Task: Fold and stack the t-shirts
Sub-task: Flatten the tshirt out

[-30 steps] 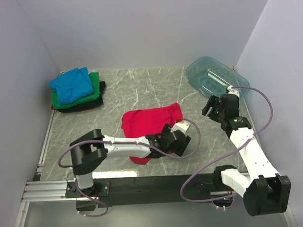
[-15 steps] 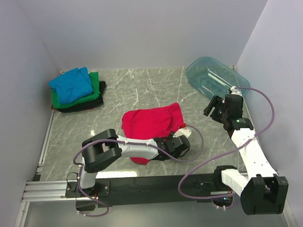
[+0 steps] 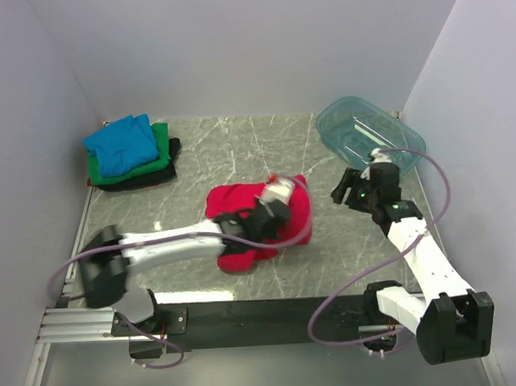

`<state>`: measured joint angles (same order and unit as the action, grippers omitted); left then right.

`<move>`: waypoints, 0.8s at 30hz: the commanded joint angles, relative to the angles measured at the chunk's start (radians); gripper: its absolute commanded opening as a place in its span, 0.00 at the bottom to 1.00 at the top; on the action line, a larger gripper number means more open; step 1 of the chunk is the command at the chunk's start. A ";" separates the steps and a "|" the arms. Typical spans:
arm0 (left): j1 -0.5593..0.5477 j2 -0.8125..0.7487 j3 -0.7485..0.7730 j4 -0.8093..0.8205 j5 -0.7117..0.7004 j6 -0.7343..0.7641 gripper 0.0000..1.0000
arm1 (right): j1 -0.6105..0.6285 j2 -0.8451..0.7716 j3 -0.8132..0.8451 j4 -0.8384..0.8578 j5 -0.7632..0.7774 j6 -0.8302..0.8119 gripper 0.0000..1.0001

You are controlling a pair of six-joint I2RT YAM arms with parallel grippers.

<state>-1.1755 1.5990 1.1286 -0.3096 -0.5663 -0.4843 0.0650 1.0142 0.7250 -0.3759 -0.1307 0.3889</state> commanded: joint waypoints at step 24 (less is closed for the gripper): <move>0.281 -0.543 -0.208 -0.112 -0.010 -0.063 0.01 | 0.510 0.426 -0.032 0.106 0.152 0.162 0.52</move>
<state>-0.9081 1.0950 0.9344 -0.4324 -0.5697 -0.5438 0.5560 1.4055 0.6693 -0.2836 -0.0280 0.5236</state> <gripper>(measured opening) 0.024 0.639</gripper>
